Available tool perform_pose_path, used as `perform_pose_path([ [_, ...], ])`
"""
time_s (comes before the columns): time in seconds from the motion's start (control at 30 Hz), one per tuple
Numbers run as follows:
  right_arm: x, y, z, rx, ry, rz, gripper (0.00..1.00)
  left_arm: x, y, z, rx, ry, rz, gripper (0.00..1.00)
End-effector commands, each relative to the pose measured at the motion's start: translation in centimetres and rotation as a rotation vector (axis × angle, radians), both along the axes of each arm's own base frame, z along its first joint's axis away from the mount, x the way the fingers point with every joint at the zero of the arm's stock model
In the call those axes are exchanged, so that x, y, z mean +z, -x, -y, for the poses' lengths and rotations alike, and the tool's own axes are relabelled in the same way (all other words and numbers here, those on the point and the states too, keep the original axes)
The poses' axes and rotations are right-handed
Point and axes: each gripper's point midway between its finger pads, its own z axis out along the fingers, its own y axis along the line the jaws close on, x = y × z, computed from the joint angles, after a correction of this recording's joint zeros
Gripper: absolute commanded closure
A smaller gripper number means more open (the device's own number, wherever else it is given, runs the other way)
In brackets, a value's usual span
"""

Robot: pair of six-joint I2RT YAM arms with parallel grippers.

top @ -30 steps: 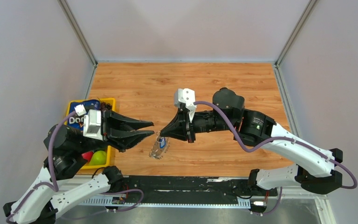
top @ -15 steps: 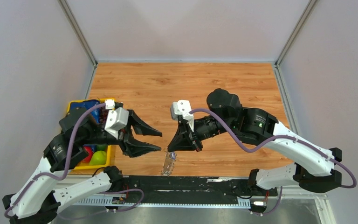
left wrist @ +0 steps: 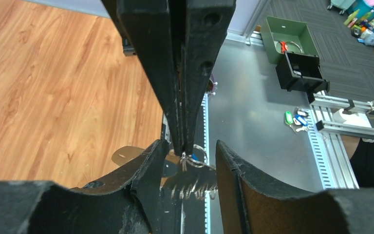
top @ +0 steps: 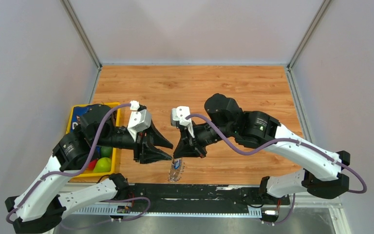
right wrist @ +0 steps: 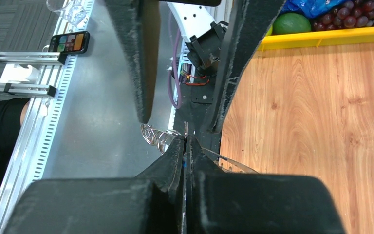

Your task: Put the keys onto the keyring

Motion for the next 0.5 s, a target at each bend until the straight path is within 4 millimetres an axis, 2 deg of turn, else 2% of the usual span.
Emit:
perform_pose_path([
  [0.0, 2.1, -0.9, -0.8, -0.035, -0.054, 0.041, 1.00, -0.1, 0.0, -0.2, -0.003, -0.040, -0.015, 0.49],
  [0.2, 2.3, -1.1, -1.1, -0.046, -0.056, 0.043, 1.00, -1.3, -0.4, -0.3, 0.021, -0.091, -0.029, 0.58],
  [0.47, 2.3, -0.9, -0.9, -0.033, -0.053, 0.039, 1.00, -1.4, -2.2, -0.9, 0.134, -0.109, 0.009, 0.59],
])
